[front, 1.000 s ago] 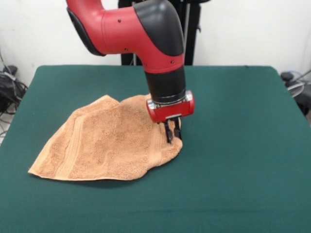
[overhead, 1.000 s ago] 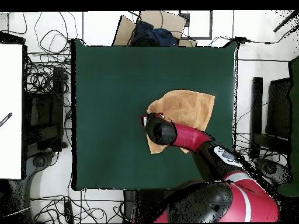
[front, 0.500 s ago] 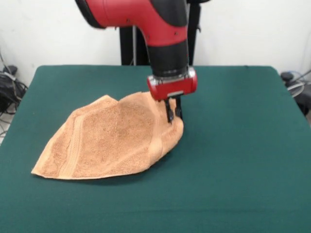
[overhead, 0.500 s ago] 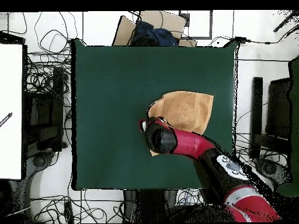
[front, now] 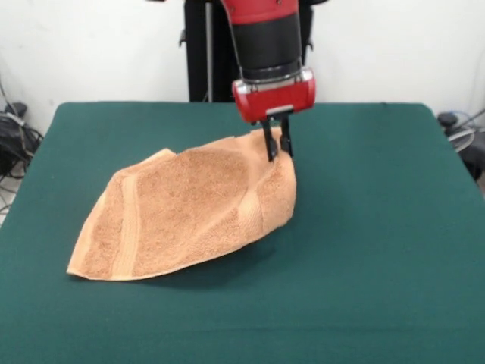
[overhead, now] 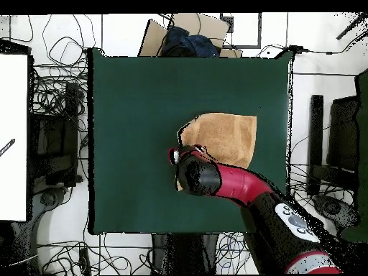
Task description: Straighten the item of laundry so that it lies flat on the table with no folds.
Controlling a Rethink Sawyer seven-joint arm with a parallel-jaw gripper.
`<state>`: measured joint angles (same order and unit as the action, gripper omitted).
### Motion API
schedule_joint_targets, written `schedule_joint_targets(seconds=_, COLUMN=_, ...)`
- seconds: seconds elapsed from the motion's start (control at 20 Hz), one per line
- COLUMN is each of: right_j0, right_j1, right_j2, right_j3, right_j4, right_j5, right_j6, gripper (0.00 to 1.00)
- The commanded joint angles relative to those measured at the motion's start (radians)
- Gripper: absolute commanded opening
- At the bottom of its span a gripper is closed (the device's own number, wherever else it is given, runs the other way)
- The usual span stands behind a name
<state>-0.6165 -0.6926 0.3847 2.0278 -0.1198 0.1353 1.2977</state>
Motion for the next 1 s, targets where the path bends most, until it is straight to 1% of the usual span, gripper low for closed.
schedule_joint_targets(seconds=0.05, right_j0=-0.014, right_j1=-0.068, right_j2=0.131, right_j3=0.089, right_j4=0.091, right_j5=0.076, right_j6=0.232, gripper=0.0)
schedule_joint_targets(seconds=0.15, right_j0=-0.021, right_j1=-0.035, right_j2=0.139, right_j3=0.09, right_j4=0.09, right_j5=0.054, right_j6=0.224, gripper=0.0)
schedule_joint_targets(seconds=0.3, right_j0=-0.039, right_j1=0.0, right_j2=0.161, right_j3=0.094, right_j4=0.063, right_j5=0.021, right_j6=0.193, gripper=0.0)
schedule_joint_targets(seconds=0.35, right_j0=-0.047, right_j1=0.011, right_j2=0.171, right_j3=0.096, right_j4=0.055, right_j5=0.009, right_j6=0.184, gripper=1.0)
schedule_joint_targets(seconds=0.8, right_j0=-0.073, right_j1=0.042, right_j2=0.21, right_j3=0.103, right_j4=0.04, right_j5=-0.03, right_j6=0.191, gripper=1.0)
schedule_joint_targets(seconds=0.9, right_j0=-0.086, right_j1=0.043, right_j2=0.232, right_j3=0.111, right_j4=0.034, right_j5=-0.069, right_j6=0.206, gripper=1.0)
schedule_joint_targets(seconds=1.0, right_j0=-0.082, right_j1=0.047, right_j2=0.224, right_j3=0.113, right_j4=0.035, right_j5=-0.077, right_j6=0.214, gripper=1.0)
